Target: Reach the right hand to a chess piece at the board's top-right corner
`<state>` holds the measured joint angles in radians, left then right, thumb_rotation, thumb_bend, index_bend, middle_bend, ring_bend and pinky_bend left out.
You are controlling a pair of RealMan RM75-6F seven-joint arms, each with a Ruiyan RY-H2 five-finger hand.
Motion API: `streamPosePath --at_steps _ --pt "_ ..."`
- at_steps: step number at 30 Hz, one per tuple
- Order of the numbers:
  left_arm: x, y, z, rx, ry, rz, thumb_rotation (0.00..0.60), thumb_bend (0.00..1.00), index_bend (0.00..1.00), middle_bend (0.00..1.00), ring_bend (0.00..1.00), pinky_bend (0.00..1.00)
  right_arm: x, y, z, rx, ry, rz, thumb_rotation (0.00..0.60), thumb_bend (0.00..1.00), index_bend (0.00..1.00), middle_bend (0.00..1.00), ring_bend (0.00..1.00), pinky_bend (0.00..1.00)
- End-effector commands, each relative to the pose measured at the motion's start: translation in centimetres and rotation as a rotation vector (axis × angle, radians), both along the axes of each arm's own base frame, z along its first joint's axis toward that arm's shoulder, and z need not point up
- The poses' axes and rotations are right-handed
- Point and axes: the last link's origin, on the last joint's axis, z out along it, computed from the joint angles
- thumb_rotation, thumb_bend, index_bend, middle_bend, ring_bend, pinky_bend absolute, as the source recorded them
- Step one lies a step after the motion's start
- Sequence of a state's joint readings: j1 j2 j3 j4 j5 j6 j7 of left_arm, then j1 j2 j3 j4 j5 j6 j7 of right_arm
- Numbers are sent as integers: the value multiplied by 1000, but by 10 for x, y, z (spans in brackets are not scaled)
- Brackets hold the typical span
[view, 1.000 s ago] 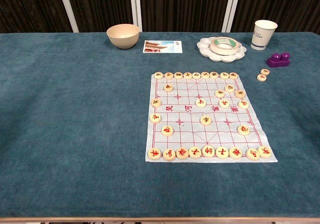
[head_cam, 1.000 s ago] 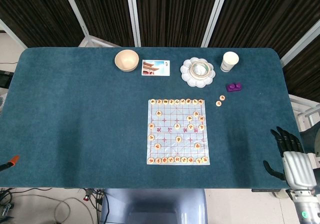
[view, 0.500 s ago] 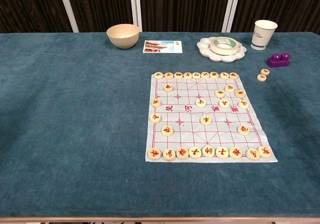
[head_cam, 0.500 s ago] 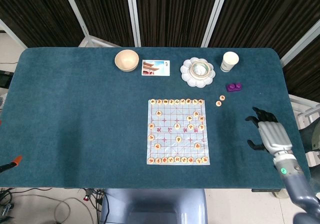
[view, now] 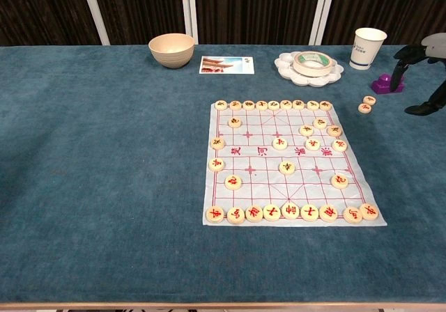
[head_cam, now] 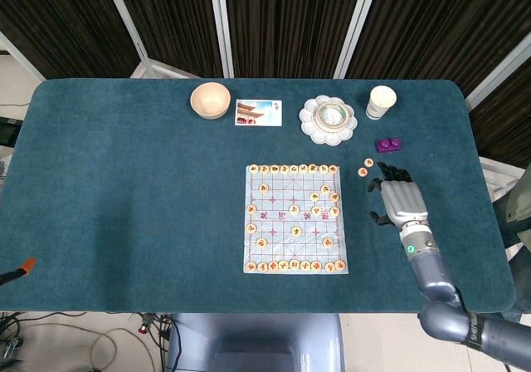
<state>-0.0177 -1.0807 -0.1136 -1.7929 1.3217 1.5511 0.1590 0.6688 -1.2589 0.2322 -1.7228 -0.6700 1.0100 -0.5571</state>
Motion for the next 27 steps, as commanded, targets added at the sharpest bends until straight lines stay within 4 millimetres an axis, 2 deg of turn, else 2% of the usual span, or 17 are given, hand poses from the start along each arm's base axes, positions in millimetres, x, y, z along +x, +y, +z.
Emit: streamPosePath --at_steps 1,6,27 --pt "0 1 -1 -2 2 0 600 0 65 0 0 0 1 -2 -12 8 30 0 600 378 377 0 45 92" --pt "0 1 -1 -3 3 1 600 0 65 0 0 0 3 -2 -28 17 37 -1 600 378 378 0 45 92" --pt "-2 2 -1 -4 3 11 600 0 65 0 0 0 20 -9 -72 23 74 17 600 378 387 0 45 92"
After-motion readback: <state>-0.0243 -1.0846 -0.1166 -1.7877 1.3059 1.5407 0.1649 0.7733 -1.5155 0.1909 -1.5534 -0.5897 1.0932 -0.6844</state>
